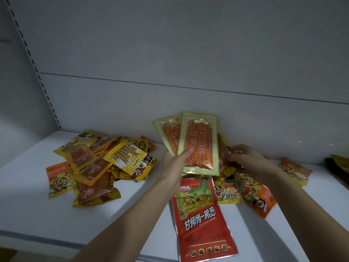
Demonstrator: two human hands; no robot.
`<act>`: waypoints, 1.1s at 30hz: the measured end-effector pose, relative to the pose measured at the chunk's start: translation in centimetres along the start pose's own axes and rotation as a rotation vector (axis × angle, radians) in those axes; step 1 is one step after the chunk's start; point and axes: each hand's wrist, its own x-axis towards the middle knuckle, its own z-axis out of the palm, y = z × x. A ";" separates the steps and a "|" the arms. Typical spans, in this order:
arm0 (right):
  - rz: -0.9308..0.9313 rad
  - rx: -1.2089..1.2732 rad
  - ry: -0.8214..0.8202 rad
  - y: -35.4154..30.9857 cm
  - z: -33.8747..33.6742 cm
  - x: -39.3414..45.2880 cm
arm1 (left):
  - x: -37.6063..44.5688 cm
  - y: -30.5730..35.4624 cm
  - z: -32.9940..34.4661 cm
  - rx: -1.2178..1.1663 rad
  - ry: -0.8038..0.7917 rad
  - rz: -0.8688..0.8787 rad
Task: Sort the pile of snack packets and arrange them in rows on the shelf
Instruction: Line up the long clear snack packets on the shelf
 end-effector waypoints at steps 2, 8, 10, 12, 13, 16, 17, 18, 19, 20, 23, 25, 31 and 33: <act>-0.081 -0.293 0.127 0.5 0.3 -0.4 | -0.3 -0.5 0.6 0.002 -0.015 -0.012; -0.217 0.047 0.133 -0.6 1.2 -4.4 | -2.2 -0.5 3.3 0.061 -0.054 0.003; -0.210 0.096 0.107 -0.1 0.7 -5.3 | -2.8 -0.5 4.4 0.072 -0.067 -0.016; -0.196 0.158 0.182 0.8 -0.8 -6.1 | -3.8 -0.6 6.0 0.059 -0.082 -0.075; -0.196 0.203 0.204 1.3 -1.9 -6.6 | -4.0 -1.0 6.9 0.048 -0.086 -0.102; -0.191 0.334 0.260 3.7 -5.9 -9.5 | -6.4 -2.6 10.5 0.083 -0.099 -0.061; -0.185 0.351 0.273 4.8 -7.5 -10.9 | -7.8 -3.3 12.0 0.100 -0.109 -0.051; -0.174 0.358 0.281 5.9 -9.1 -12.4 | -9.3 -4.2 13.6 0.120 -0.132 -0.055; -0.154 0.358 0.298 7.3 -10.9 -14.0 | -10.9 -5.3 15.5 0.144 -0.152 -0.066; -0.137 0.353 0.320 8.8 -12.9 -15.6 | -12.6 -6.4 17.4 0.161 -0.180 -0.078; -0.111 0.304 0.402 12.9 -19.3 -20.6 | -17.4 -9.4 24.0 0.166 -0.274 -0.114; -0.093 0.242 0.469 15.5 -23.3 -23.8 | -20.5 -11.0 28.4 0.148 -0.331 -0.145; -0.007 0.198 0.568 21.1 -34.6 -31.7 | -27.9 -14.8 40.1 0.124 -0.475 -0.273; 0.006 0.214 0.574 22.4 -37.8 -33.3 | -29.0 -16.0 43.1 0.135 -0.503 -0.278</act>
